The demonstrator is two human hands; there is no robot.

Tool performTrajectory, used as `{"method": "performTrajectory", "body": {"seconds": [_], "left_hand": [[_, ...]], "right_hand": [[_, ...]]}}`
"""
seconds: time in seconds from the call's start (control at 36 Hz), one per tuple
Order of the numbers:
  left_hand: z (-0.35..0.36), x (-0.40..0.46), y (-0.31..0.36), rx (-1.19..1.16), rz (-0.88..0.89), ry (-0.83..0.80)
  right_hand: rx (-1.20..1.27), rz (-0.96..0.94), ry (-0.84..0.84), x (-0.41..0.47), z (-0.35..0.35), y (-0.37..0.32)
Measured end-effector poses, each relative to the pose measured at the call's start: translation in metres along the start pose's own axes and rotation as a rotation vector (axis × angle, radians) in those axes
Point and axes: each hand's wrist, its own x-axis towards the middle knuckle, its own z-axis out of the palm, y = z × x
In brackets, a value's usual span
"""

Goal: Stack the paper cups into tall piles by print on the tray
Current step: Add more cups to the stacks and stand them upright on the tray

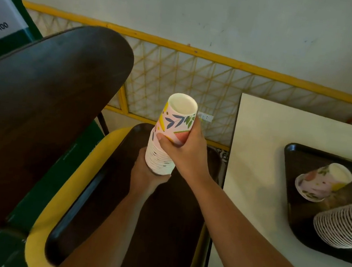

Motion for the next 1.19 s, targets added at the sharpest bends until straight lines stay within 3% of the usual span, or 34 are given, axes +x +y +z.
{"method": "performTrajectory", "body": {"seconds": [0.31,0.56,0.83,1.19], "left_hand": [[0.047,-0.022,0.065,-0.151,0.092,-0.266],[0.128,-0.049,0.089,-0.169,0.067,-0.498],[0.183,-0.063,0.108,-0.082,0.097,-0.571],[0.197,-0.072,0.123,-0.036,0.09,-0.583]], "right_hand": [[-0.061,-0.05,0.146,-0.018,-0.098,-0.037],[-0.184,0.026,0.223,-0.031,-0.182,-0.019],[-0.166,0.042,0.33,-0.03,-0.251,-0.006],[-0.162,0.074,0.367,-0.028,-0.27,0.011]]}}
